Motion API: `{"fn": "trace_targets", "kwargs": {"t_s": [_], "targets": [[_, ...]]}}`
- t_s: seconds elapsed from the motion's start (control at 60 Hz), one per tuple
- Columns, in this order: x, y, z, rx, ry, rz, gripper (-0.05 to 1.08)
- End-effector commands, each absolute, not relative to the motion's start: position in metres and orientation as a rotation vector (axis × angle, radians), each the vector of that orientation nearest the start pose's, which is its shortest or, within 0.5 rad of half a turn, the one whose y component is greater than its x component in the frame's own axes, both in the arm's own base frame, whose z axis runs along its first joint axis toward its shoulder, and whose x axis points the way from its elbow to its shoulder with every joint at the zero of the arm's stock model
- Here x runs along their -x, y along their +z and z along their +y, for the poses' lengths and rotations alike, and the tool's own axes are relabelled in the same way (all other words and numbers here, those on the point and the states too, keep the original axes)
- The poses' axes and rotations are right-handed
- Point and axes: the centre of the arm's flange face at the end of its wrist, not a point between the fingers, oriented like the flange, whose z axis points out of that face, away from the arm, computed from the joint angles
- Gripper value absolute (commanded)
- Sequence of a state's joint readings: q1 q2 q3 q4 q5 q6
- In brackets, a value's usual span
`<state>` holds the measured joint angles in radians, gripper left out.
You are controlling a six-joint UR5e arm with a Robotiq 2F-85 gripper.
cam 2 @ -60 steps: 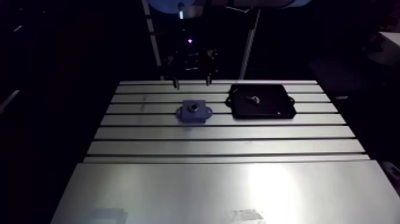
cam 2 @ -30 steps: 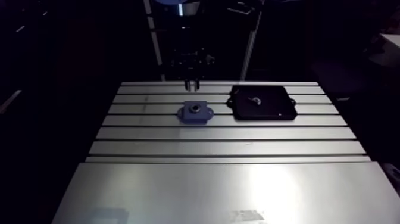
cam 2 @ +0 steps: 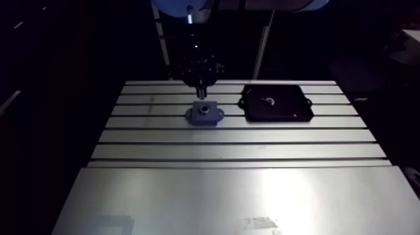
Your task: Pick up the bearing and press it into the housing until flush.
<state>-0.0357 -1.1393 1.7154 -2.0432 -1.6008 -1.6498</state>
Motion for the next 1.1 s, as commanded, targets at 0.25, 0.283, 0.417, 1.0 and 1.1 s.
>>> {"fn": "trace_targets", "kwargs": {"t_s": [0.25, 0.283, 0.417, 1.0, 1.1], "targets": [[0.596, 0.212, -0.106, 0.108, 0.005, 3.038, 1.08], [0.596, 0.212, -0.106, 0.113, 0.005, 3.04, 1.08], [0.595, 0.21, -0.105, 0.114, 0.005, 3.037, 1.08], [0.591, 0.199, -0.102, 0.149, 0.002, 3.035, 1.08], [0.591, 0.199, -0.102, 0.149, 0.002, 3.037, 1.08]]}}
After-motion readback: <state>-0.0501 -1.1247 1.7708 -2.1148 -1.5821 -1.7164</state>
